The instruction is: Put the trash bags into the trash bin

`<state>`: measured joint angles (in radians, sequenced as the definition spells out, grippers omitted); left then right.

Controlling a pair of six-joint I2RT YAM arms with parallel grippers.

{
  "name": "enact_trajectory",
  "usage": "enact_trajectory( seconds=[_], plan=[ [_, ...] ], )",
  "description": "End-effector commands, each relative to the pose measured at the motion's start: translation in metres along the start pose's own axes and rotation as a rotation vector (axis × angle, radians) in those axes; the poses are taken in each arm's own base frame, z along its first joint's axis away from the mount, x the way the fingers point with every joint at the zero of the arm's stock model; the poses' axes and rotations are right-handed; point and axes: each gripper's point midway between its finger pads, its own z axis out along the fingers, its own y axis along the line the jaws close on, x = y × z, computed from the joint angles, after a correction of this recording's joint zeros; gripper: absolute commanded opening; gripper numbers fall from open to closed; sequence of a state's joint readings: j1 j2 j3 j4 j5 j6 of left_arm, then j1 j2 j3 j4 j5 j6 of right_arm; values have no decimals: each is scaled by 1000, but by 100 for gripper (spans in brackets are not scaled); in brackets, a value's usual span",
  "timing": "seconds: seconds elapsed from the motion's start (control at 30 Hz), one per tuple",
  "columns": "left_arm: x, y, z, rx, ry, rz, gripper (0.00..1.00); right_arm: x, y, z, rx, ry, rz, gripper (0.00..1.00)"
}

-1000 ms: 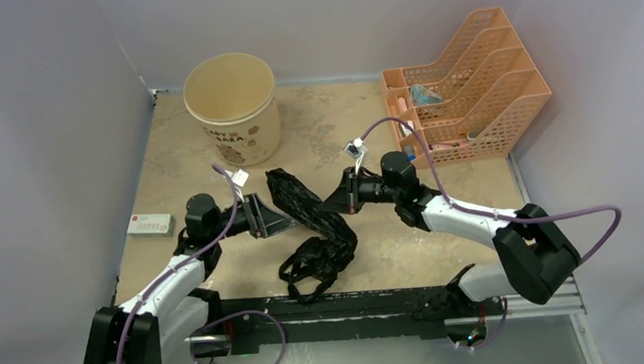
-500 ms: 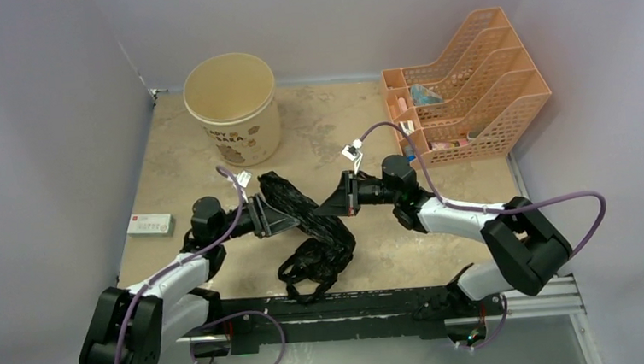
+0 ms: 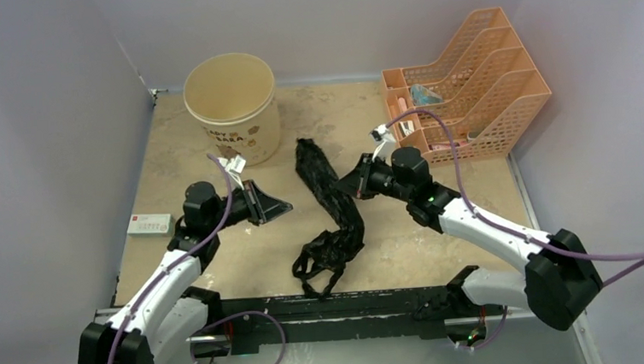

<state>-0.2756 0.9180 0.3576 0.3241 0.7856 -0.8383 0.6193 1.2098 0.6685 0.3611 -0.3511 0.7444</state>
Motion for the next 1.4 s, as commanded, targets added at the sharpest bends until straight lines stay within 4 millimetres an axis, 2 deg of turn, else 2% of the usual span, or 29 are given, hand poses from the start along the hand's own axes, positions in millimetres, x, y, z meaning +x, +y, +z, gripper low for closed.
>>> enact_trajectory(
  seconds=[0.0,0.07,0.1,0.23,0.27,0.3,0.43,0.67,0.83,0.97,1.17,1.27,1.37],
  plan=[
    [-18,1,-9,-124,-19,105,0,-33,-50,-20,335,-145,-45,0],
    [-19,0,-10,-138,-15,101,0,-28,-48,-20,319,-116,-60,0],
    [-18,-1,-10,-129,-7,95,7,-23,-42,-18,280,-90,-65,0],
    [-5,-14,-3,16,18,14,53,-5,-10,-6,62,2,-53,0],
    [-1,-16,-1,53,24,-23,62,-3,0,-4,0,6,-35,0],
    [2,-18,0,86,22,-42,66,-1,8,-2,-50,10,-3,0],
    [16,-17,12,126,75,-84,71,4,36,1,-238,20,101,0],
    [24,-35,29,212,66,-80,81,3,50,3,-324,44,107,0],
    [27,-21,41,177,58,-112,75,9,64,-9,-399,78,132,0],
    [17,-25,45,186,16,-86,61,8,75,-20,-454,71,150,0],
    [7,-45,46,255,21,-9,29,13,73,-21,-436,104,144,0],
    [4,-53,43,269,23,16,0,3,66,-18,-360,64,140,0],
    [-1,-59,41,217,68,26,0,-19,44,-12,-162,-13,99,0]
  ],
)
